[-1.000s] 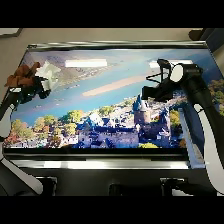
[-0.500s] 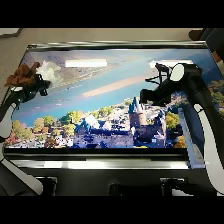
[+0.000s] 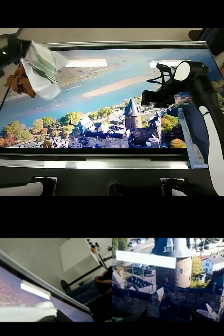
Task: Fold the shirts.
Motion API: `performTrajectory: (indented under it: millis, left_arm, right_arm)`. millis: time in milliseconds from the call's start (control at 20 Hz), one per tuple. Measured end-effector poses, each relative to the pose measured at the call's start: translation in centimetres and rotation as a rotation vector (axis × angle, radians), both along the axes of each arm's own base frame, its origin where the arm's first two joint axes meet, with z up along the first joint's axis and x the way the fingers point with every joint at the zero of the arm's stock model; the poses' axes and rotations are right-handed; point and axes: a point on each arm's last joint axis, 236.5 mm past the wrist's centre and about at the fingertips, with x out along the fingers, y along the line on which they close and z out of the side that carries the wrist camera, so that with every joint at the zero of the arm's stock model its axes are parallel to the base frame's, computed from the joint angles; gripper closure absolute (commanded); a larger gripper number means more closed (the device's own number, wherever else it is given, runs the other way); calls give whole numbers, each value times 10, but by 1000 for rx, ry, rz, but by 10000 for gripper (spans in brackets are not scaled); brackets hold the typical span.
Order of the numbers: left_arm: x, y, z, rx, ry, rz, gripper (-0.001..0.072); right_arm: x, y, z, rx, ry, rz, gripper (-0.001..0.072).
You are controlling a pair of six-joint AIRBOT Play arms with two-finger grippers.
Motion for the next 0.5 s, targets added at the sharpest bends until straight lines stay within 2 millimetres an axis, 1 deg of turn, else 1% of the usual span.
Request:
performTrajectory:
  millis: [50,150,200,250,300,350,400,500]
  left_arm:
    - [-25,-28,35,56,-77,-61,686]
    - [-76,-79,88,160,-202,-163,685]
    - [-100,-100,105,200,-248,-204,685]
    - [-124,-121,119,231,-279,-247,685]
    - [-143,-140,124,251,-285,-294,685]
    - [-163,-161,122,267,-271,-356,685]
    - [-179,-179,115,281,-247,-416,685]
    - [-206,-213,90,308,-176,-538,684]
  right_arm:
    - [-2,-1,7,-2,-19,5,184]
    - [-7,-8,26,-22,-73,9,184]
    - [-9,-14,38,-39,-109,7,184]
    - [-13,-20,50,-55,-145,3,183]
    - [-18,-26,65,-71,-187,-2,183]
    - [-24,-31,78,-84,-226,-7,183]
    - [-30,-37,94,-97,-272,-14,182]
    - [-44,-48,123,-115,-357,-28,179]
